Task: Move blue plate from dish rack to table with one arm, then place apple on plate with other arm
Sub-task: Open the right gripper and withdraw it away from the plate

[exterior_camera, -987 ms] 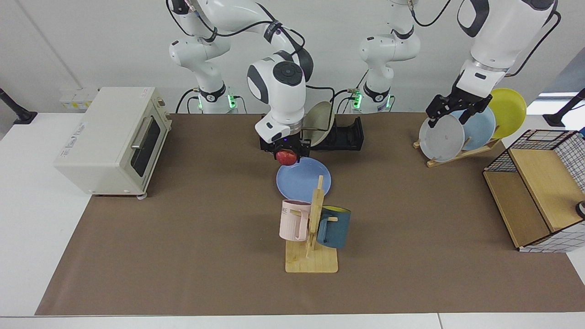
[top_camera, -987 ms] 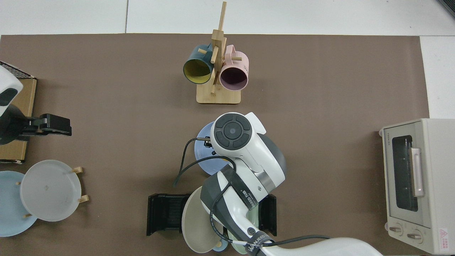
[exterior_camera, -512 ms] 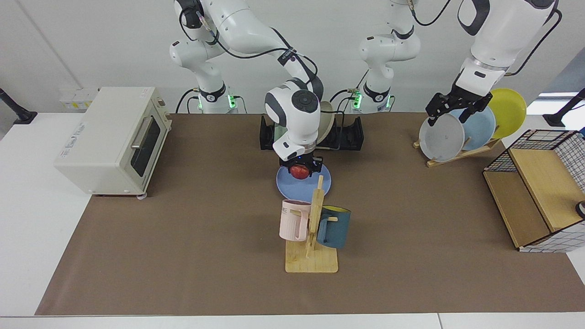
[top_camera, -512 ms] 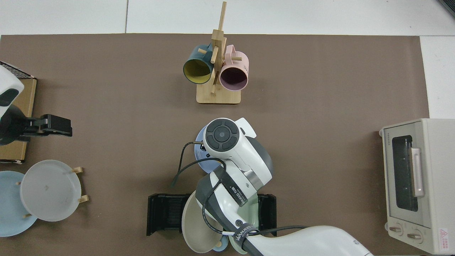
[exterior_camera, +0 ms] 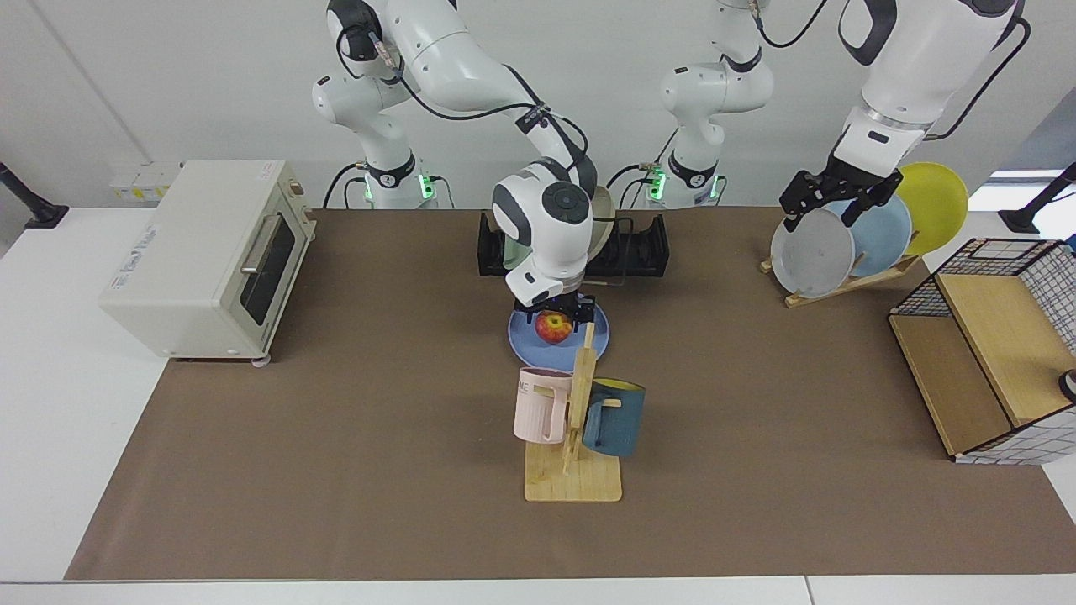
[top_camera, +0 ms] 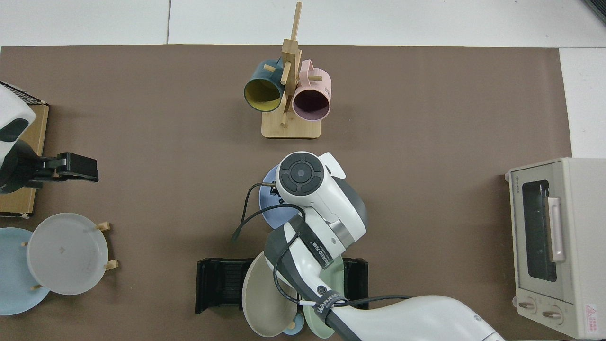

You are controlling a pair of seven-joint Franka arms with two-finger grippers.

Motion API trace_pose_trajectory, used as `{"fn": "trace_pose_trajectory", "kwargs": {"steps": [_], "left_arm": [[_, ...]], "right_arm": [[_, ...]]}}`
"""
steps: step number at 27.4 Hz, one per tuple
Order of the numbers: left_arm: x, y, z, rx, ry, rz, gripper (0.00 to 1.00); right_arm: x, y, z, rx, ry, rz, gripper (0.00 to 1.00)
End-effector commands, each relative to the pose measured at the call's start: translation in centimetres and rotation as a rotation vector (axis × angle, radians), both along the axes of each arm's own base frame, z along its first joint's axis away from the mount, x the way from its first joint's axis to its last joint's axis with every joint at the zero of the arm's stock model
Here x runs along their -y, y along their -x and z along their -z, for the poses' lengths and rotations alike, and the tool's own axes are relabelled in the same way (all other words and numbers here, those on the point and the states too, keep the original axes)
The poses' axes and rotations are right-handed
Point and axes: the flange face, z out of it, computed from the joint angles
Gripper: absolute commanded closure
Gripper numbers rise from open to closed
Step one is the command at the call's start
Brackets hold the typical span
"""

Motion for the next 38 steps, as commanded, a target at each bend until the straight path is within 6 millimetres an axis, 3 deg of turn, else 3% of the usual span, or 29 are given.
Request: {"fn": "trace_pose_trajectory", "kwargs": {"steps": [1,4,8,9,14,23,28,34,38], "left_arm": [[-0.2,0.3,-0.2,-0.006,-0.010,0.008,0.00],[-0.4,0.3,-0.1,-0.008,-0.010,0.007,0.00],[-0.4,0.3,-0.1,-0.006,-0.010,0.007,0.00],[-0.4,0.3,-0.1,-0.008,-0.010,0.005,0.00],[-0.4,0.3,-0.1,-0.006,-0.010,0.005,0.00],[-0.4,0.3,-0.1,-0.006,-0.010,0.005,0.00],[-0.5,0.3,0.0,-0.008,-0.010,0.005,0.00],[-0.4,0.4,0.2,-0.012,-0.010,0.005,0.00],[-0.5,0.4,0.2,-0.012,-0.010,0.004,0.00]], "right_arm": [[2.0,-1.8,-3.6,0.001,-0.012,0.045,0.00],[2.0,-2.4,-6.6,-0.016,-0.010,0.018,0.00],[4.3,-3.1,-10.2,-0.024,0.000,-0.050,0.00],[5.9,-3.7,-11.8,-0.005,-0.020,-0.068,0.00],[13.8,-6.0,-15.3,0.009,-0.027,-0.185,0.00],[25.8,-8.6,-18.3,0.024,-0.009,-0.265,0.00],[32.1,-8.9,-20.0,0.036,-0.006,-0.297,0.00],[36.6,-8.1,-23.0,0.074,-0.006,-0.252,0.00],[36.9,-7.2,-24.4,0.060,-0.001,-0.249,0.00]]}}
